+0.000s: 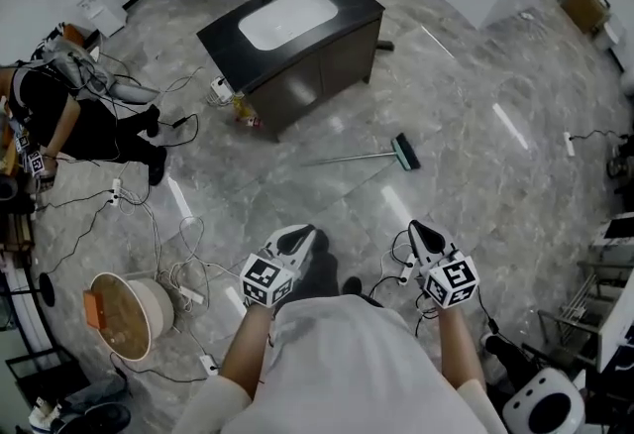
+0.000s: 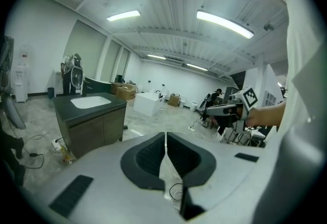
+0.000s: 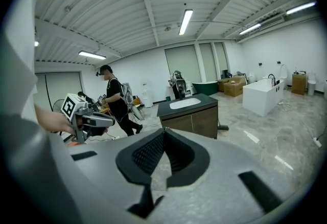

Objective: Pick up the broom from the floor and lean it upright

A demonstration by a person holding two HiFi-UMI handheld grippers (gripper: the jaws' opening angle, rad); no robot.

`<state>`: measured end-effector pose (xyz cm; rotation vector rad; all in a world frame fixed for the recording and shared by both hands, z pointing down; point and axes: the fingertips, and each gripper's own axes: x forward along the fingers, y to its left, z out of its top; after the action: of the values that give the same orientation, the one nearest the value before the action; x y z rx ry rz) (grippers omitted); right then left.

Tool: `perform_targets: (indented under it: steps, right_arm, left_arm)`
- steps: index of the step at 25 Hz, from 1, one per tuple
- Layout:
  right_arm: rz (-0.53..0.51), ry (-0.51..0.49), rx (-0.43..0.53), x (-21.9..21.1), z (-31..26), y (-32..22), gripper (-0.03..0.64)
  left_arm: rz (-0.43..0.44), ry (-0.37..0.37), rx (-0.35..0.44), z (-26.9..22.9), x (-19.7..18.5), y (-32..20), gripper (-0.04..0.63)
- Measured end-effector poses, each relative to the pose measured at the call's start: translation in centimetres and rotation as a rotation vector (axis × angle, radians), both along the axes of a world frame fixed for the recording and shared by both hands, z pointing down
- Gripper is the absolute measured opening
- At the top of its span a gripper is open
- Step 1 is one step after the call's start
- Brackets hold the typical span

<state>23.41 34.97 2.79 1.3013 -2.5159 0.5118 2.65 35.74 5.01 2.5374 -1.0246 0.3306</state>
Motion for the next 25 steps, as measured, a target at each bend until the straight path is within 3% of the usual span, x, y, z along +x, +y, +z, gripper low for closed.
perform_targets:
  steps: [14, 19, 25]
  right_arm:
    - [0.007, 0.068, -0.078, -6.8, 3.8, -14.6, 0.002]
    - [0.041, 0.084, -0.110, -7.4, 5.1, -17.5, 0.002]
    - [0.022, 0.126, -0.129, -8.4, 6.6, -20.4, 0.002]
  left_arm:
    - [0.124, -0.008, -0.063, 5.4, -5.3, -15.4, 0.014]
    - [0.126, -0.021, -0.031, 6.4, -7.0, -19.7, 0.014]
    - [0.119, -0.012, -0.057, 8.2, -8.2, -23.1, 0.014]
